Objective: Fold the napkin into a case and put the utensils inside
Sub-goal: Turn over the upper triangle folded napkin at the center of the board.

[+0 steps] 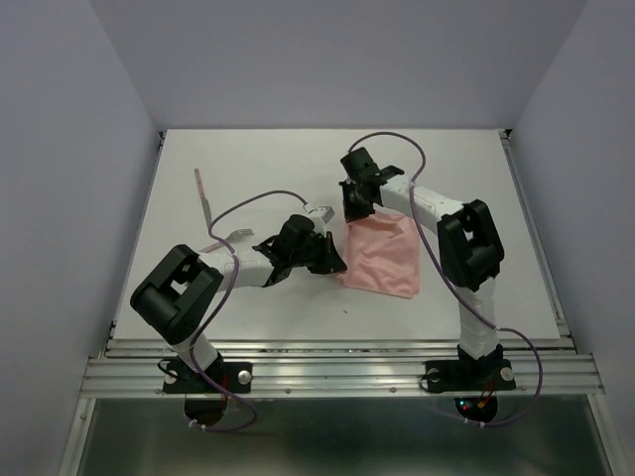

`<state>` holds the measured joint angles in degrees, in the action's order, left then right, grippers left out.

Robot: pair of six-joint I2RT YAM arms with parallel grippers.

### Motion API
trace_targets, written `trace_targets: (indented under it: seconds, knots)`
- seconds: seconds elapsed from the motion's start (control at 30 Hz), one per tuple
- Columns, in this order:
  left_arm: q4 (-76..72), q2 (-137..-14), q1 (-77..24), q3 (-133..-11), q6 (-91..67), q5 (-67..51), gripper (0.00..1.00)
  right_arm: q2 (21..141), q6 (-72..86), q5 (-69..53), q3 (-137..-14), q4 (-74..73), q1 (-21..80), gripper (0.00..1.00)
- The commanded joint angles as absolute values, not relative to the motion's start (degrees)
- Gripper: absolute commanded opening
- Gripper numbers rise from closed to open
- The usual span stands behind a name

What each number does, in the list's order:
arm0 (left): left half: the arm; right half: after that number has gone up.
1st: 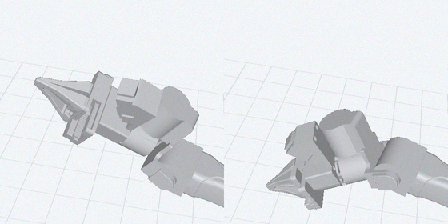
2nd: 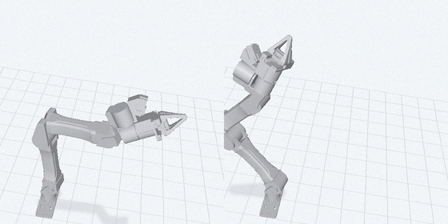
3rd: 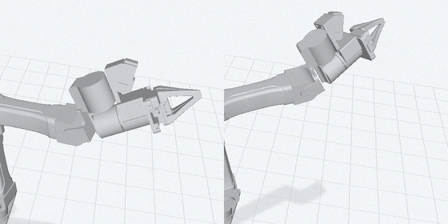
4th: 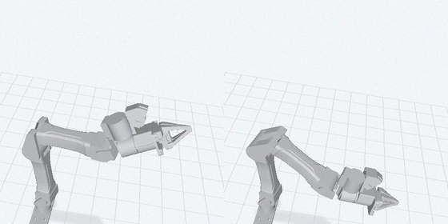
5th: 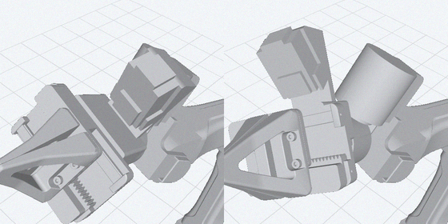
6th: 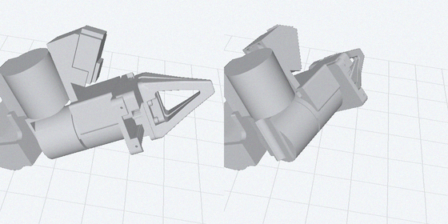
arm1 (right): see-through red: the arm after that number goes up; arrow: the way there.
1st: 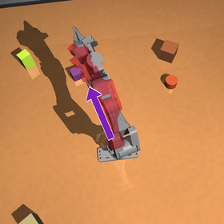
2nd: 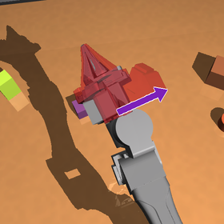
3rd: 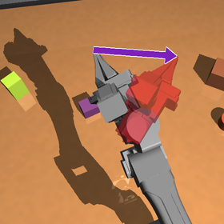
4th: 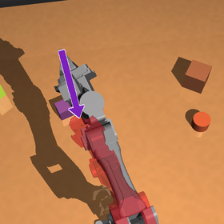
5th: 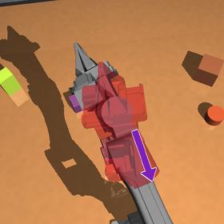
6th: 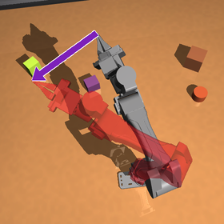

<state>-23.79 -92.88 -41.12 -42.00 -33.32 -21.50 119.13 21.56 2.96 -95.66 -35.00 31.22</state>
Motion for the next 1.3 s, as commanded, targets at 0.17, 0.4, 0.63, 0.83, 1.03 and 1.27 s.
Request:
trace_targets:
  seconds: [0.17, 0.4, 0.63, 0.83, 1.03, 1.27]
  knots:
    - [-24.3, -93.8, -41.5, -40.7, -32.5, -24.7, 0.0, 121.6, 21.4, 8.1, -99.3, -32.7, 33.4, 0.01]
    - [-26.5, -95.2, -40.4, -39.6, -32.7, -26.5, 0.0, 120.1, 22.4, 8.1, -99.6, -31.5, 33.4, 0.4]
    - [-27.8, -95.9, -39.9, -39.1, -32.9, -27.2, 0.0, 116.5, 23.0, 11.1, -100.5, -31.1, 33.4, 0.54]
    - [-28.1, -95.3, -39.2, -38.1, -33.5, -26.6, 0.0, 111.5, 23.3, 14.5, -98.9, -30.8, 32.7, 0.68]
    - [-27.1, -92.0, -38.6, -36.5, -33.9, -24.3, 0.68, 106.0, 23.9, 17.1, -93.9, -30.3, 30.0, 0.7]
    - [-20.1, -84.0, -38.5, -37.2, -32.9, -20.6, 0.96, 99.9, 24.8, 17.6, -83.6, -29.1, 24.9, 0.71]
